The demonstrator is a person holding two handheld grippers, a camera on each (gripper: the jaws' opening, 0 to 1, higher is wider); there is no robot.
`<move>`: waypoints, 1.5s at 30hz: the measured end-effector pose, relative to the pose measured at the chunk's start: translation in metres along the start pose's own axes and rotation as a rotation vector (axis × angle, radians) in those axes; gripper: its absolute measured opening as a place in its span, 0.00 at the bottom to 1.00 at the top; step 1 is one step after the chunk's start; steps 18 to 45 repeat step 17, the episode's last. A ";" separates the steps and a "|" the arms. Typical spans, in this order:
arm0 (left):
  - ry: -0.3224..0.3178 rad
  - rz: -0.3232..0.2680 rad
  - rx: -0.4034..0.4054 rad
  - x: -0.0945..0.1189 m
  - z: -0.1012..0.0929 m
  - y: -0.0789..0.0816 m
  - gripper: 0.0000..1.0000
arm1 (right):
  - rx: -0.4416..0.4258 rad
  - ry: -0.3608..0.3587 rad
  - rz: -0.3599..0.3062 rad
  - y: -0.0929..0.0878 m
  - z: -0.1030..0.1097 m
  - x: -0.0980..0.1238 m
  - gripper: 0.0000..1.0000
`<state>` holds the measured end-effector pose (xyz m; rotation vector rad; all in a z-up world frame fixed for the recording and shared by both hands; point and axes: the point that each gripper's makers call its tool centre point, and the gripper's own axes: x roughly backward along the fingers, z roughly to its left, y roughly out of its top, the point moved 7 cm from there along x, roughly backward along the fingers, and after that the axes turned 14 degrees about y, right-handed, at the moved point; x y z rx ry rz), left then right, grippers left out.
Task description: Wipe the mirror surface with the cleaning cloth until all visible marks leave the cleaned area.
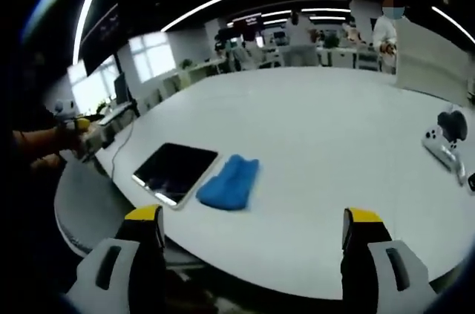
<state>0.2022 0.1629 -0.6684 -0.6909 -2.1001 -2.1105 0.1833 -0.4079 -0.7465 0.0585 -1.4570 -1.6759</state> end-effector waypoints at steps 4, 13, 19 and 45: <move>0.003 -0.001 -0.003 0.002 0.000 0.001 1.00 | -0.011 0.000 0.000 -0.003 0.000 -0.002 0.98; 0.019 0.009 0.004 0.004 -0.001 -0.003 1.00 | -0.028 0.006 0.004 -0.012 0.001 -0.006 0.98; 0.016 0.013 0.004 0.003 -0.001 -0.005 1.00 | -0.041 0.006 0.005 -0.015 0.001 -0.005 0.98; 0.016 0.013 0.004 0.003 -0.001 -0.005 1.00 | -0.041 0.006 0.005 -0.015 0.001 -0.005 0.98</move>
